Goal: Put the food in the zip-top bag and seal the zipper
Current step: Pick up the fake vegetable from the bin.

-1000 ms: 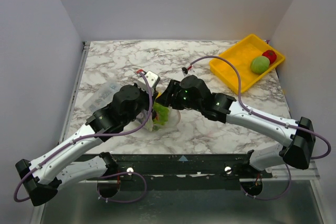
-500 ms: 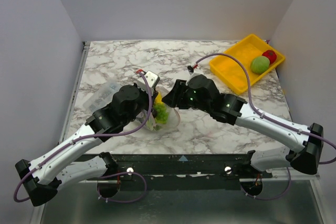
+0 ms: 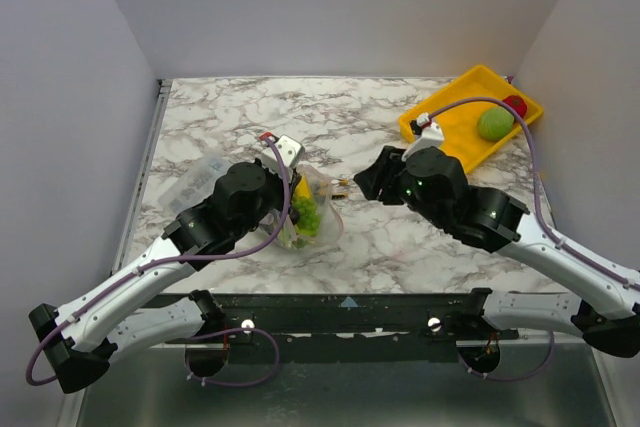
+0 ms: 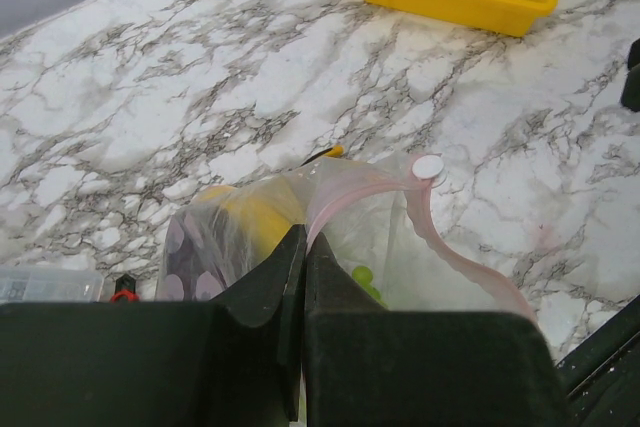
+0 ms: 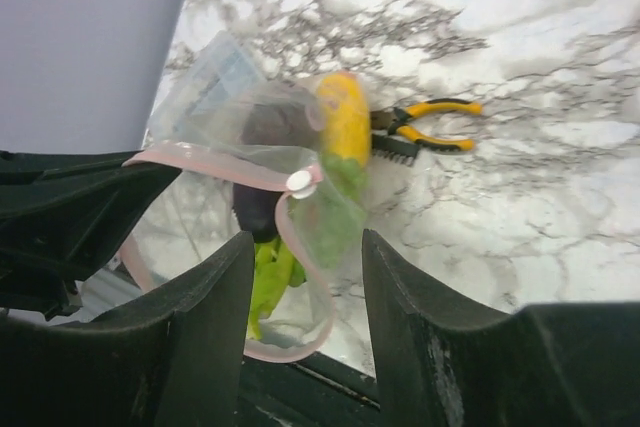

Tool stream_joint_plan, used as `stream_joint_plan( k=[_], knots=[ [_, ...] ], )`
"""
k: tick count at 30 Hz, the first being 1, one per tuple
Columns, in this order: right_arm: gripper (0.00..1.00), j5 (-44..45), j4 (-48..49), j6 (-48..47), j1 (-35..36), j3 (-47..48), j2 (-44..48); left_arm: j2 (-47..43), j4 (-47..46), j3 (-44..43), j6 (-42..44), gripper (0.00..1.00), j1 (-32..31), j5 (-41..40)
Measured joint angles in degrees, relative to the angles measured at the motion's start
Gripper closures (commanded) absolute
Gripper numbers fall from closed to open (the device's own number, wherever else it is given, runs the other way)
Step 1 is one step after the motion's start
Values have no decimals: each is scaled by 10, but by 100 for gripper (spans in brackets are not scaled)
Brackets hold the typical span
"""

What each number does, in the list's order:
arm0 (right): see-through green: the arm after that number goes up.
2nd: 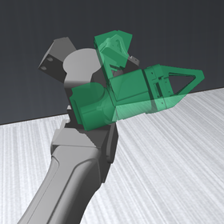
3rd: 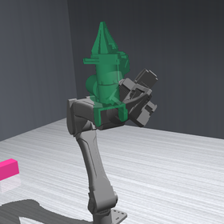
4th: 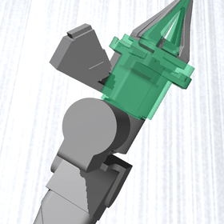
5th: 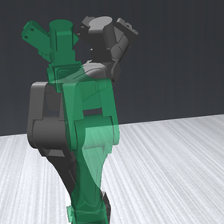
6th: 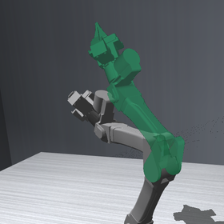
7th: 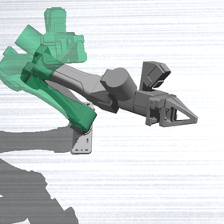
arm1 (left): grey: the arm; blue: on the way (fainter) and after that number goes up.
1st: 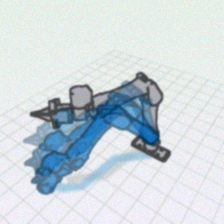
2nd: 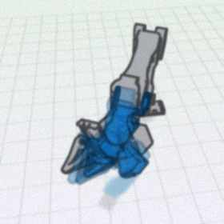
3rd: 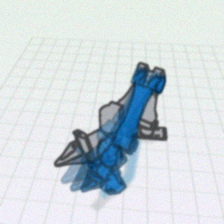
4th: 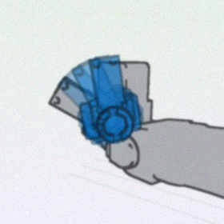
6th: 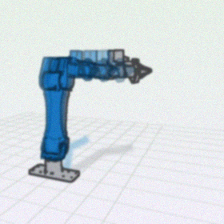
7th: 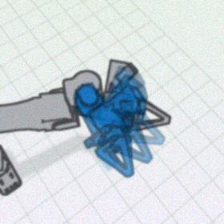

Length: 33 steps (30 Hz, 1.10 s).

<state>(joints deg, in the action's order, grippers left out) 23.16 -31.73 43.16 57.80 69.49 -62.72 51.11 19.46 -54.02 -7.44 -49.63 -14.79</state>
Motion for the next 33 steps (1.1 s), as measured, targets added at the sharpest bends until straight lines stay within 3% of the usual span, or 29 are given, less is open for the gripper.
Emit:
stream_joint_plan(
  k=[12,18,25,33],
  knots=[
    [40,155,-61,-40,-21,33,22,6,1,0,0,100,0,2],
    [40,141,-51,-81,-146,53,-21,5,2,-3,-1,100,0,3],
    [41,51,3,-102,-319,54,-91,5,5,-7,-1,100,0,5],
    [40,-16,89,-102,-433,56,-209,4,6,-7,-1,100,0,7]
  ],
)
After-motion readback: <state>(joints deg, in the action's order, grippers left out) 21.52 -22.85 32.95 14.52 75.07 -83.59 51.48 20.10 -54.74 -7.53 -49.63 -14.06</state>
